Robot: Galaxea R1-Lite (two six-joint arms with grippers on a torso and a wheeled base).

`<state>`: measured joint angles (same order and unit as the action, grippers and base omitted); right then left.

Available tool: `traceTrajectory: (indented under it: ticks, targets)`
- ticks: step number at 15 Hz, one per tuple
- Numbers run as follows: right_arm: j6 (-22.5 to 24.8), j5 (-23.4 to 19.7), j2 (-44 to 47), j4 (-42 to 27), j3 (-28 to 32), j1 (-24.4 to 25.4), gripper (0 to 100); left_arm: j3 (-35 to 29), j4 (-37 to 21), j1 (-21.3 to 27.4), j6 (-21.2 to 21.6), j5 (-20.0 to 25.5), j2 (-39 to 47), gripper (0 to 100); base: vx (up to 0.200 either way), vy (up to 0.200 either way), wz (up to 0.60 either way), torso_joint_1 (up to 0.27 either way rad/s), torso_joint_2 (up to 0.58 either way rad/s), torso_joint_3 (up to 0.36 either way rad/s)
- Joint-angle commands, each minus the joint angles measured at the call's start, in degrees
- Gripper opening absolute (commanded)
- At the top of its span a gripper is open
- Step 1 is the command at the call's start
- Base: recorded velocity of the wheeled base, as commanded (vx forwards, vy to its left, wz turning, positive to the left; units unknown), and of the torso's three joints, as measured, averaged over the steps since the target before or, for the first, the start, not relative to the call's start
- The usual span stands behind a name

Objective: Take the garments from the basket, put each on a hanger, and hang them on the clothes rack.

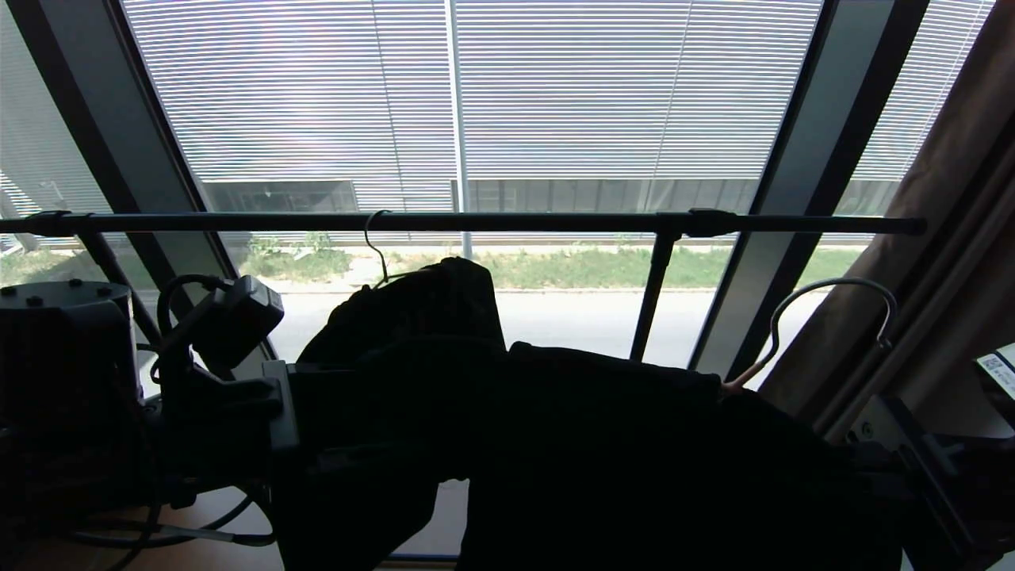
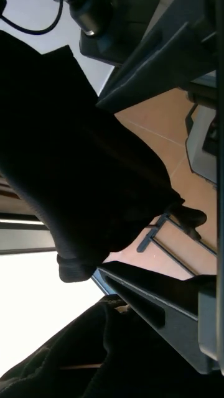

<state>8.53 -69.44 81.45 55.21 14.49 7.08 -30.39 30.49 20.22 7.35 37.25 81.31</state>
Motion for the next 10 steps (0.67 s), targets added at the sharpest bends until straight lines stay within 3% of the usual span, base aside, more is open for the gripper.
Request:
traceTrajectory:
  ticks: [1, 4, 5, 10]
  targets:
    - [-0.01, 0.0, -0.85, -0.02, -0.08, 0.12, 0, -0.11, 0.01, 0.17, 0.03, 0.01, 1.83, 100, 0.0, 0.0, 0.0, 0.0, 0.0, 0.0]
    - [-0.01, 0.0, -0.94, -0.1, -0.08, 0.21, 0, -0.28, 0.01, 0.25, 0.03, 0.01, 3.06, 100, 0.0, 0.0, 0.0, 0.0, 0.0, 0.0]
    - [-0.01, 0.0, -0.94, -0.1, -0.17, 0.39, 0, -0.28, 0.1, 0.34, -0.06, -0.08, 3.33, 0, 0.0, 0.0, 0.0, 0.0, 0.0, 0.0]
    - [-0.01, 0.0, -0.76, -0.1, -0.17, 0.48, 0, -0.63, 0.1, 0.25, -0.06, -0.08, 3.59, 0, 0.0, 0.0, 0.0, 0.0, 0.0, 0.0]
